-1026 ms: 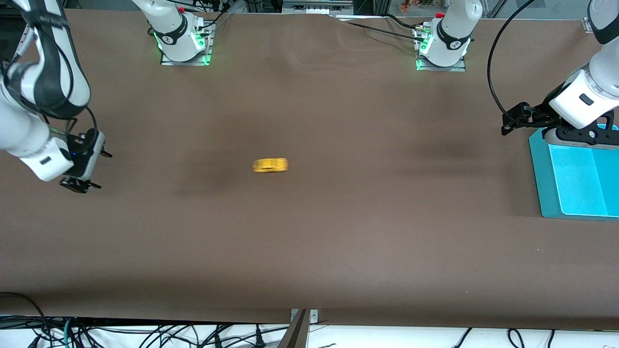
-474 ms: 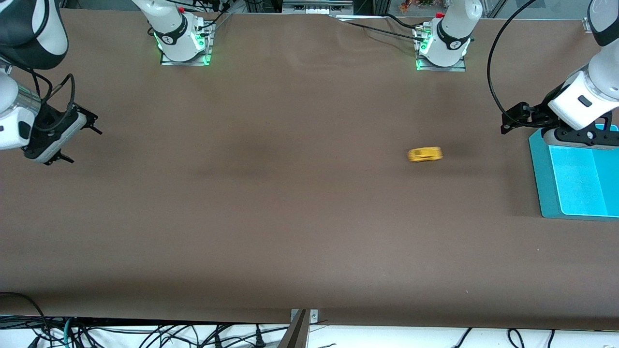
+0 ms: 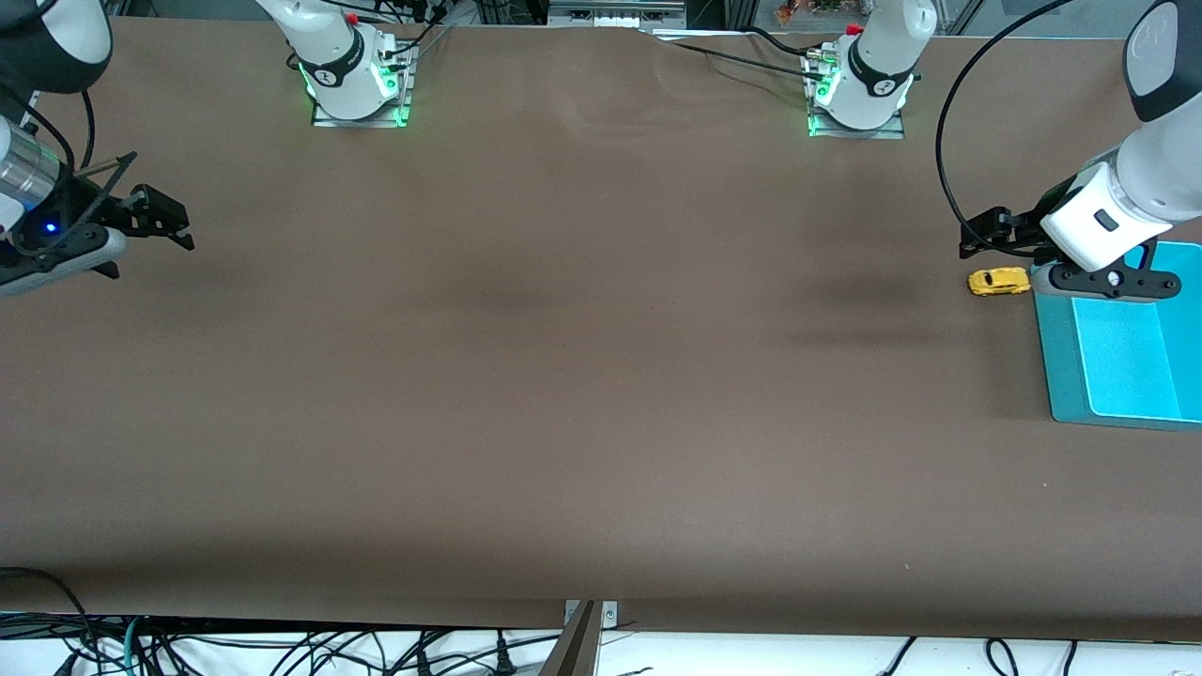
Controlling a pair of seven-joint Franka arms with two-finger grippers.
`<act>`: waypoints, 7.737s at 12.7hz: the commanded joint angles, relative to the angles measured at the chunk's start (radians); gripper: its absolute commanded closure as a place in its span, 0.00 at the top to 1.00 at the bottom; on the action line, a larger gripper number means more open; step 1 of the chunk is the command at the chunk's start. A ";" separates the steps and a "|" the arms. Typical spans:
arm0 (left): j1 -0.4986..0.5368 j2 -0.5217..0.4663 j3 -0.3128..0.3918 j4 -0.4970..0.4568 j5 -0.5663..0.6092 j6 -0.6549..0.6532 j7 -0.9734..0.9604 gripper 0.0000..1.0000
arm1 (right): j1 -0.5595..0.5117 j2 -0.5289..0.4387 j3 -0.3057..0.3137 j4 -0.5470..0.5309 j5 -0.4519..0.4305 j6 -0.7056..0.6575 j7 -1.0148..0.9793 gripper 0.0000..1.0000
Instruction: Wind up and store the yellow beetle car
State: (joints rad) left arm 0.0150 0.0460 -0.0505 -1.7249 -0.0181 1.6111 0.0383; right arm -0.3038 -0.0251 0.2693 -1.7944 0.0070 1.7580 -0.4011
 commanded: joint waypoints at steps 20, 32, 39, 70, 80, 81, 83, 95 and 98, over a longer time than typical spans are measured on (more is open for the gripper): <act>0.065 -0.005 0.181 -0.623 0.444 0.577 1.374 1.00 | 0.015 -0.027 0.014 0.049 0.025 -0.112 0.194 1.00; 0.171 0.219 0.224 -0.749 0.650 0.992 1.362 1.00 | 0.015 -0.021 0.024 0.053 0.025 -0.112 0.188 1.00; 0.183 0.232 0.255 -0.774 0.652 1.050 1.359 0.39 | 0.015 -0.021 0.025 0.053 0.025 -0.114 0.186 1.00; 0.234 0.500 0.373 -0.228 0.363 0.908 1.962 1.00 | 0.018 -0.016 0.027 0.067 0.024 -0.112 0.183 1.00; 0.140 0.171 0.367 -0.183 0.208 0.496 1.659 1.00 | 0.018 -0.016 0.027 0.067 0.024 -0.112 0.183 1.00; 0.113 0.123 0.367 -0.183 0.199 0.451 1.560 1.00 | 0.017 -0.016 0.027 0.067 0.024 -0.112 0.183 1.00; 0.042 0.046 0.367 -0.183 0.170 0.376 1.392 1.00 | 0.018 -0.016 0.027 0.067 0.024 -0.114 0.182 1.00; -0.032 -0.015 0.071 0.036 -0.051 0.081 0.095 1.00 | 0.018 -0.016 0.027 0.067 0.024 -0.112 0.182 1.00; 0.036 0.000 -0.019 0.042 -0.079 0.084 -0.162 1.00 | 0.018 -0.016 0.027 0.067 0.024 -0.112 0.177 1.00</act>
State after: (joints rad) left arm -0.0037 0.0250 -0.0411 -1.7133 -0.0650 1.7096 -0.0417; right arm -0.2852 -0.0463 0.2959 -1.7502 0.0182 1.6651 -0.2200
